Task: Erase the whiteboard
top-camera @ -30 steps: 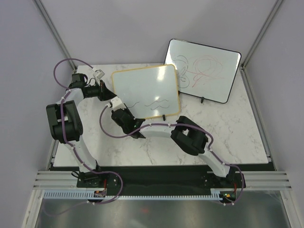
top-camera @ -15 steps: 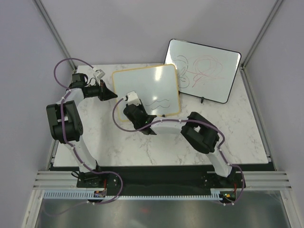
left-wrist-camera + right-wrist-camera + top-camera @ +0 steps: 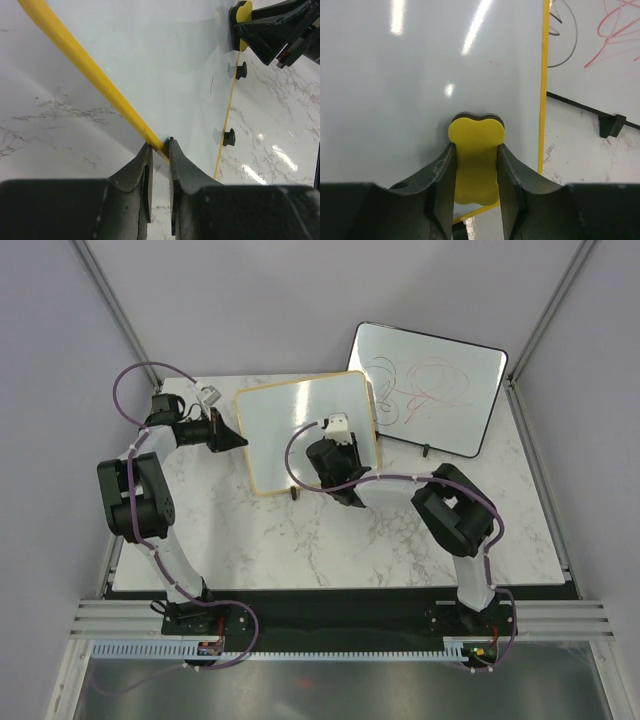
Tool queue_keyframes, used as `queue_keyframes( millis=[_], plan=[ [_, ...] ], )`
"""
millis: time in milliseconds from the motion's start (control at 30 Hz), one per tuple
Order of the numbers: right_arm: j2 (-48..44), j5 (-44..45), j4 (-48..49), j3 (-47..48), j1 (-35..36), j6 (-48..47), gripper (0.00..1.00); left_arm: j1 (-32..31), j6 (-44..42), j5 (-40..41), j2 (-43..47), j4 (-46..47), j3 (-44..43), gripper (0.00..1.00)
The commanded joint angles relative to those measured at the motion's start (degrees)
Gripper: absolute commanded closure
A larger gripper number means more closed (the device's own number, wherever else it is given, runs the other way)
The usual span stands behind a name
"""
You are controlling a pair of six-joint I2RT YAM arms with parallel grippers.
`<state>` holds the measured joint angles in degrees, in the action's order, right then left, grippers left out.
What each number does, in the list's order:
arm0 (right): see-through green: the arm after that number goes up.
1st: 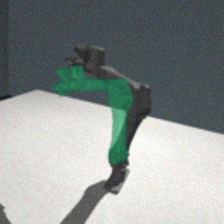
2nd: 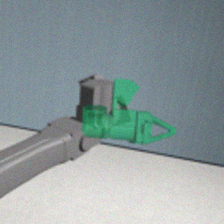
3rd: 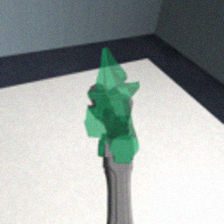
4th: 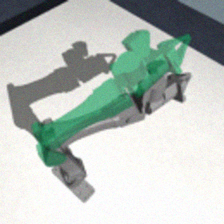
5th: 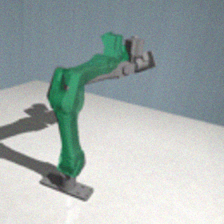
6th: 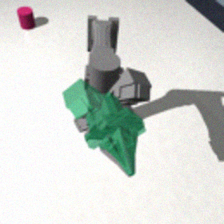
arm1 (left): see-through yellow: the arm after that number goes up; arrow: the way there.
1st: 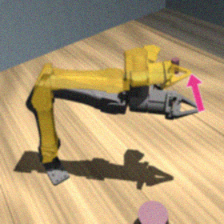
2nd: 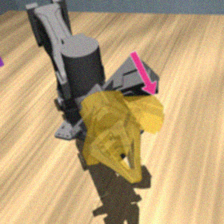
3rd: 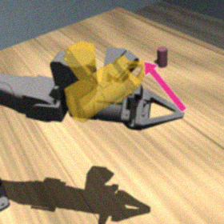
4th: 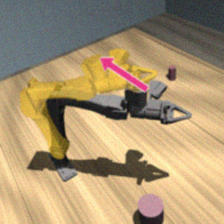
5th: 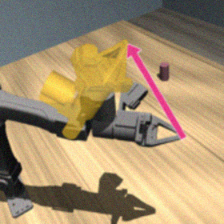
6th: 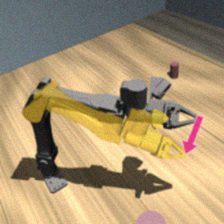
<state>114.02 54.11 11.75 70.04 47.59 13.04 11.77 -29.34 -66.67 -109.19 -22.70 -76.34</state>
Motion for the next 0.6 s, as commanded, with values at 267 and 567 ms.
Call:
queue_keyframes(
  millis=[267, 567],
  plan=[
    [17.1, -12.3, 1.1, 23.9, 11.2, -4.3, 1.00, 0.3, -4.6, -0.3, 2.5, 1.3, -0.7, 0.98],
    [12.1, -4.6, -0.1, 18.8, 5.6, -2.1, 1.00, 0.3, -5.3, -0.2, 2.7, 0.8, -0.8, 0.98]
  ],
)
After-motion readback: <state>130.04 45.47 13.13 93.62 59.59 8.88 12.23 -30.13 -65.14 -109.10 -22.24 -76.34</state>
